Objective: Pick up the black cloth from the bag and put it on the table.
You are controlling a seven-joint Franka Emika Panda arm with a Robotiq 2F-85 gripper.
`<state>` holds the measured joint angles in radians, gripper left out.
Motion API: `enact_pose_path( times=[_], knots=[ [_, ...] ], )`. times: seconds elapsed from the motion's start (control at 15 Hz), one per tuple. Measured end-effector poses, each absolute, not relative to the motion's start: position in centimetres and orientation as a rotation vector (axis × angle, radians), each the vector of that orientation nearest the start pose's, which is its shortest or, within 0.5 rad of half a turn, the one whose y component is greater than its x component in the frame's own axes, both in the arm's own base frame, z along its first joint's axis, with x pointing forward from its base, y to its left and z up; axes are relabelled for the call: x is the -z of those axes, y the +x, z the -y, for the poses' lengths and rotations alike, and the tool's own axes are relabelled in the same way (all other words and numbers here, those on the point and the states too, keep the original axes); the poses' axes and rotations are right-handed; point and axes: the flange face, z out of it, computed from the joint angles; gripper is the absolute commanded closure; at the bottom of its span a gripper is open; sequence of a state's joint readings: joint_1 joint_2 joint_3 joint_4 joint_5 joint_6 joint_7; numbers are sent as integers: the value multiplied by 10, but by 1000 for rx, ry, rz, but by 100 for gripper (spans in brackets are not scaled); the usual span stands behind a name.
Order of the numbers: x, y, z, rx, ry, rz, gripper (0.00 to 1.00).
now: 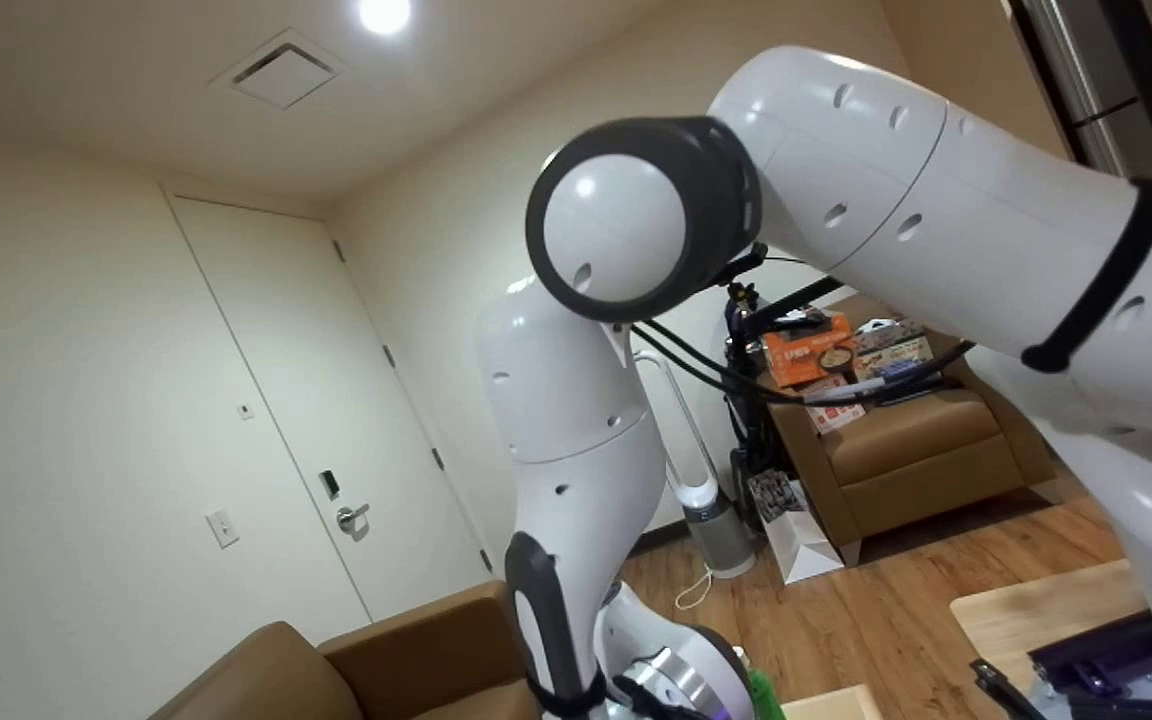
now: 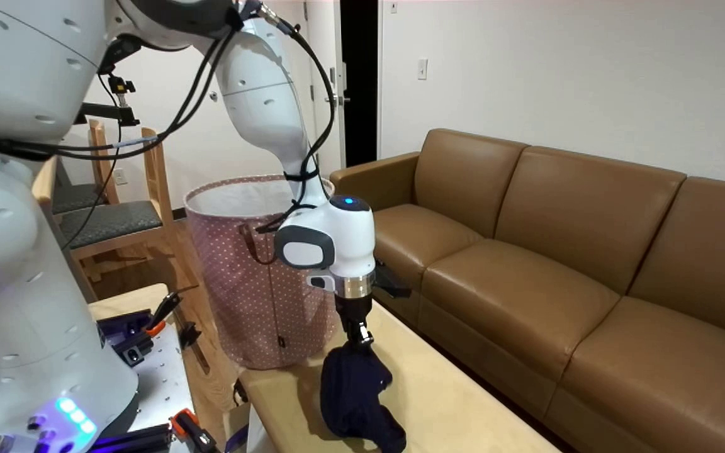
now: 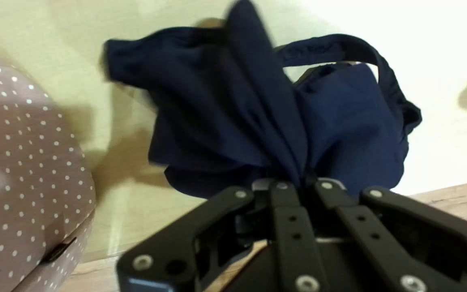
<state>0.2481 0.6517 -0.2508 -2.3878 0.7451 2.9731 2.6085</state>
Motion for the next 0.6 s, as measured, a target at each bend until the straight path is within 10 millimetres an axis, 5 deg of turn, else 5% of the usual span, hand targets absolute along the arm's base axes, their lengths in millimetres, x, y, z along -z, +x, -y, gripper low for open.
enact_pose_path(
  times=[0.6],
  knots=[
    [-22,464,70,-36,401,-3139,95]
  ],
)
